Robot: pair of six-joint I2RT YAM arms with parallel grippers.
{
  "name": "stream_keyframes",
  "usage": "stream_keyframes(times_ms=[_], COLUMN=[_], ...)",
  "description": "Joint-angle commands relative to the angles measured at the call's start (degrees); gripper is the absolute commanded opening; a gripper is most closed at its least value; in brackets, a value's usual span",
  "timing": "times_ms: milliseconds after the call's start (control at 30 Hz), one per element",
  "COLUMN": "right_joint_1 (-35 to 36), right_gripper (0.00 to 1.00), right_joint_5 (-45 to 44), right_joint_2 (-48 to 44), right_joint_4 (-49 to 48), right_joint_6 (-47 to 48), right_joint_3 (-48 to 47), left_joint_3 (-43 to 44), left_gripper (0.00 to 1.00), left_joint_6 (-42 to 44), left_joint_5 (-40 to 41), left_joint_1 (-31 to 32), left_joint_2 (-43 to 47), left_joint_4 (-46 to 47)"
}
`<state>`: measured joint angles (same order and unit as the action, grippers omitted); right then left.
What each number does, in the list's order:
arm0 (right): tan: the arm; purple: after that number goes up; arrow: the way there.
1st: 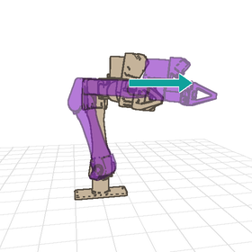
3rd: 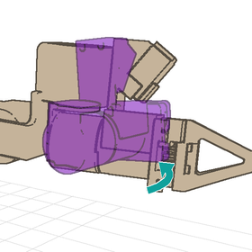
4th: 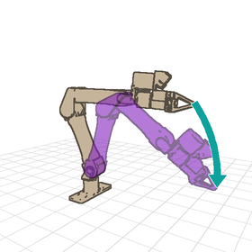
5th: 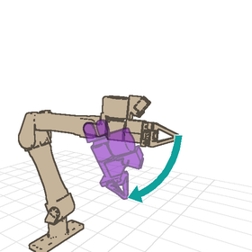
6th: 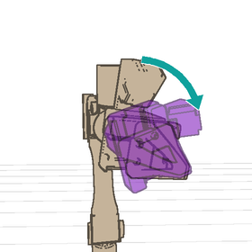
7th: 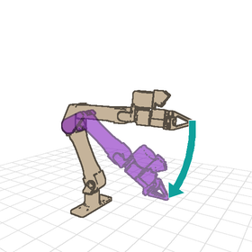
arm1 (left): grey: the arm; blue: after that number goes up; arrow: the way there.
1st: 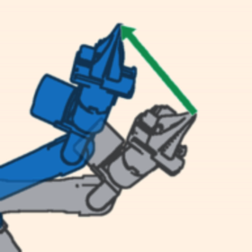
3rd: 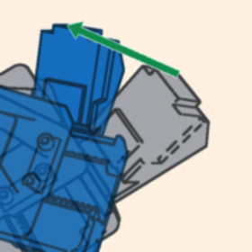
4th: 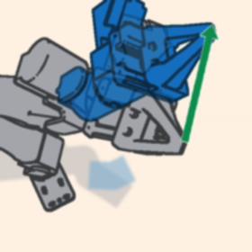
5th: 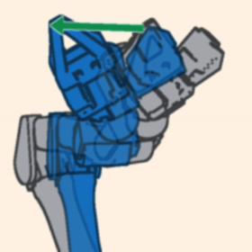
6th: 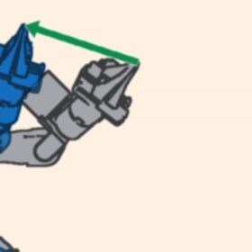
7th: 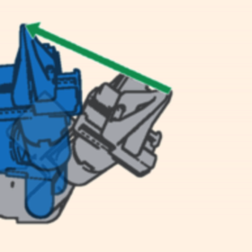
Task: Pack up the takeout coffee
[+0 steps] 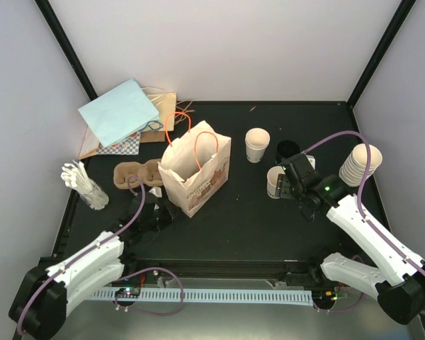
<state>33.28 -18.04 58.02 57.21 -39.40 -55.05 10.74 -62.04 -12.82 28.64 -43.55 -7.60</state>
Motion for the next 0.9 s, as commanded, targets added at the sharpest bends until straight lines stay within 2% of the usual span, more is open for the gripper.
stream_keyframes(times_ms=[0, 233, 400, 500, 700, 867], right_joint_1=[-0.3, -0.4, -0.4, -0.5, -0.5, -0.5], right_gripper=[0.77, 0.76, 0.77, 0.76, 0.76, 0.76], right_joint_5=[-3.6, -5.1, -5.8, -6.0, -4.9, -6.7], right_joint_2=[-0.1, -0.7, 0.6, 2.2, 2.0, 2.5], right_joint_4=[1.7, 3.3, 5.4, 7.2, 7.6, 9.9], right_joint_6=[-2.5, -2.9, -4.6, -5.8, -7.1, -8.4], right_joint_3=[-1.4, -2.0, -1.9, -2.4, -2.1, -2.2], left_joint_3=[1.3, 7.8, 13.5, 16.6, 16.7, 17.8], left_gripper=[0.02, 0.02, 0.02, 0.02, 0.02, 0.1], left_joint_6=[-3.7, -2.6, 1.6, 4.6, 8.8, 14.8], left_joint_5=[3.8, 3.0, 5.9, 4.5, 7.1, 8.6], left_joint_1=[0.4, 0.9, 0.9, 0.3, 0.3, 0.3], left_joint_2=[-6.1, -19.9, -24.6, -26.6, -19.7, -10.1], left_joint_4=[13.1, 21.1, 20.4, 18.4, 9.3, -3.2])
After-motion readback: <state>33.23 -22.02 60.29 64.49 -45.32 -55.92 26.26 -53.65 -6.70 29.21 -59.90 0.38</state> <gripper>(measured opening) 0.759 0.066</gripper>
